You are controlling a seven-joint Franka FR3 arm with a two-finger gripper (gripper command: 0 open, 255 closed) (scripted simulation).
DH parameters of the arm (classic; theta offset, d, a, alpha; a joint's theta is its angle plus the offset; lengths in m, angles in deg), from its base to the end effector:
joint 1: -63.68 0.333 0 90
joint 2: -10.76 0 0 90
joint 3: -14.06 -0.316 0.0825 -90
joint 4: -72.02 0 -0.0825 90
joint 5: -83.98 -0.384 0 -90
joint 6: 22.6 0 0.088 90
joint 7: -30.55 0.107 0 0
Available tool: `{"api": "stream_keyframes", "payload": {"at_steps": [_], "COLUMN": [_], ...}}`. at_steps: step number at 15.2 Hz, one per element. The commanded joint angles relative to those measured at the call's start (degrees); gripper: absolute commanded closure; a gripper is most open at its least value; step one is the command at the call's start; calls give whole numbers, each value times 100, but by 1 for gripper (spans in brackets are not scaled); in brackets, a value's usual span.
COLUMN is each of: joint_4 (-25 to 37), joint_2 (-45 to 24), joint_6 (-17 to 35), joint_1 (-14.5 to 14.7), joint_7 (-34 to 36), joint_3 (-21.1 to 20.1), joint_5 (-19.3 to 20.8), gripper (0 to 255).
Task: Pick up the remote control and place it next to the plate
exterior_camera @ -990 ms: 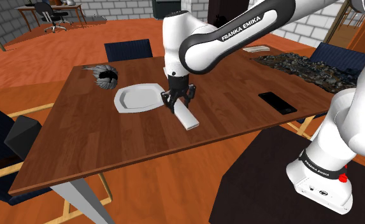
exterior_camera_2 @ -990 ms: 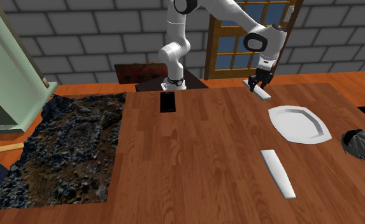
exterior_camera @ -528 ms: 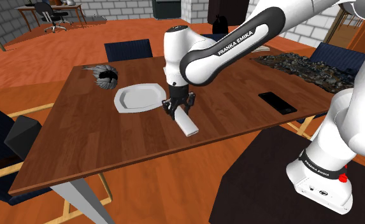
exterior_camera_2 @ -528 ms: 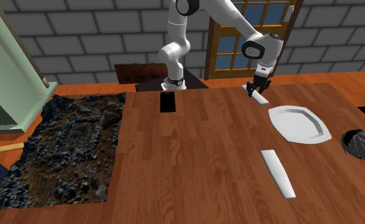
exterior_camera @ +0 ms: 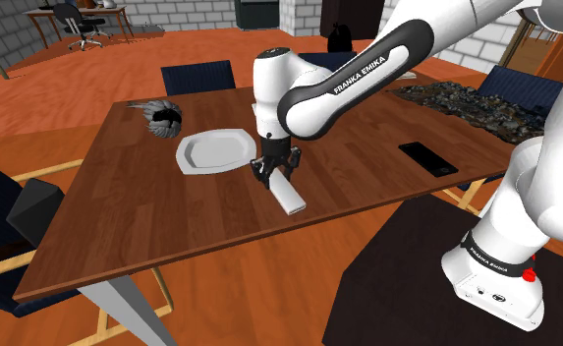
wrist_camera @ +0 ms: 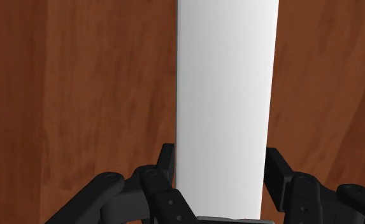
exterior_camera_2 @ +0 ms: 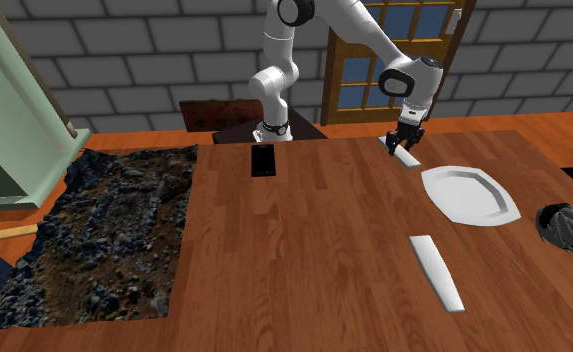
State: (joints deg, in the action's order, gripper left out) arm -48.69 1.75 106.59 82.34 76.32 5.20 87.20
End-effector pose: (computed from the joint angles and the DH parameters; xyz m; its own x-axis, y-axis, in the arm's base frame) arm 0.5033 0.2590 0.3435 0.9597 -0.2807 0.0086 -0.2808 -0.9596 0.0186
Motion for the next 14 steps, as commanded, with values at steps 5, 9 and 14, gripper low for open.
{"api": "stream_keyframes", "payload": {"at_steps": [5, 9, 14], "joint_4": [2, 159, 327], "joint_2": [-1, 201, 358], "joint_6": [1, -354, -676], "joint_1": [0, -5, -7], "joint_7": [0, -35, -61], "joint_3": [0, -12, -18], "joint_5": [0, -51, -89], "gripper": [0, 0, 0]}}
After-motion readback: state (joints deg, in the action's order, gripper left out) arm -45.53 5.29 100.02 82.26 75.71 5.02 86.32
